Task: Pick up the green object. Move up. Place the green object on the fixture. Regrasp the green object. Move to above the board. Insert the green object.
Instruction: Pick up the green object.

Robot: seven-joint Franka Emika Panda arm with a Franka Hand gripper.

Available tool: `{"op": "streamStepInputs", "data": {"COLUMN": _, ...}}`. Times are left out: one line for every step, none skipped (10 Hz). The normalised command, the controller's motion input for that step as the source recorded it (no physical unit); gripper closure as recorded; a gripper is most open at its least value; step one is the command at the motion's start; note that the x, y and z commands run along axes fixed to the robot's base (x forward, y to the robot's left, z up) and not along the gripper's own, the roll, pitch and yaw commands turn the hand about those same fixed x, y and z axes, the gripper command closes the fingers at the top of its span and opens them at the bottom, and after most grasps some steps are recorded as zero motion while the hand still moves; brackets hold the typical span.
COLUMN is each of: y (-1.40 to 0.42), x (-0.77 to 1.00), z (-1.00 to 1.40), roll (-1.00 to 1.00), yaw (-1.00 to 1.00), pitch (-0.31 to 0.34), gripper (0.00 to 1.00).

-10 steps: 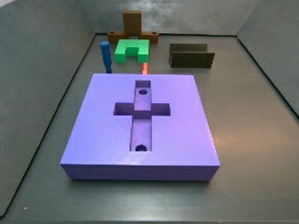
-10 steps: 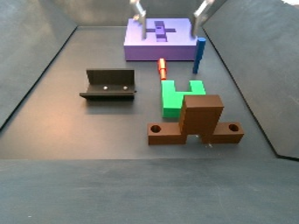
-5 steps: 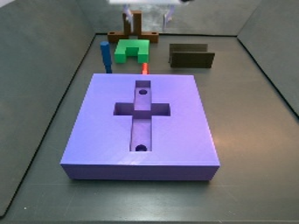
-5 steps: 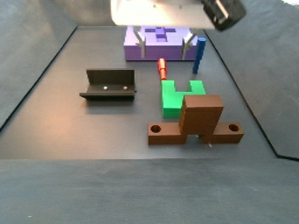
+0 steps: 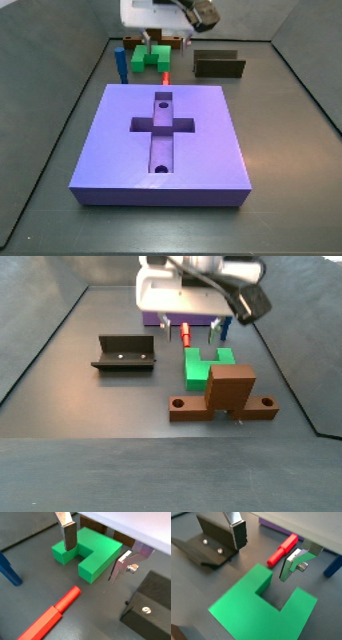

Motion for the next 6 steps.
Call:
{"op": "streamStepInputs", "data": {"y": 0.10, "x": -0.09, "z": -0.38, "roll": 0.13, "yaw": 0.04, "pitch": -0.051, "gripper": 0.00}}
{"op": "streamStepInputs", "data": {"y": 0.13, "x": -0.24, "z": -0.38, "roll": 0.16, "yaw": 0.01, "pitch": -0.066, "gripper": 0.00}}
{"op": "streamStepInputs", "data": {"y": 0.00, "x": -0.07, "z": -0.31, "roll": 0.11, "yaw": 0.00, "pitch": 0.000, "gripper": 0.00}}
{"op": "streamStepInputs", "data": {"y": 0.00, "x": -0.01, "z": -0.26, "roll": 0.05, "yaw": 0.00, "pitch": 0.000, "gripper": 0.00}}
{"op": "streamStepInputs", "data": {"y": 0.00, "x": 0.00, "z": -0.21, "roll": 0.05, "yaw": 0.00, "pitch": 0.000, "gripper": 0.00}}
{"op": "streamStepInputs", "data": {"y": 0.00, "x": 0.00, "z": -0.25, "roll": 0.07, "yaw": 0.00, "pitch": 0.000, "gripper": 0.00}}
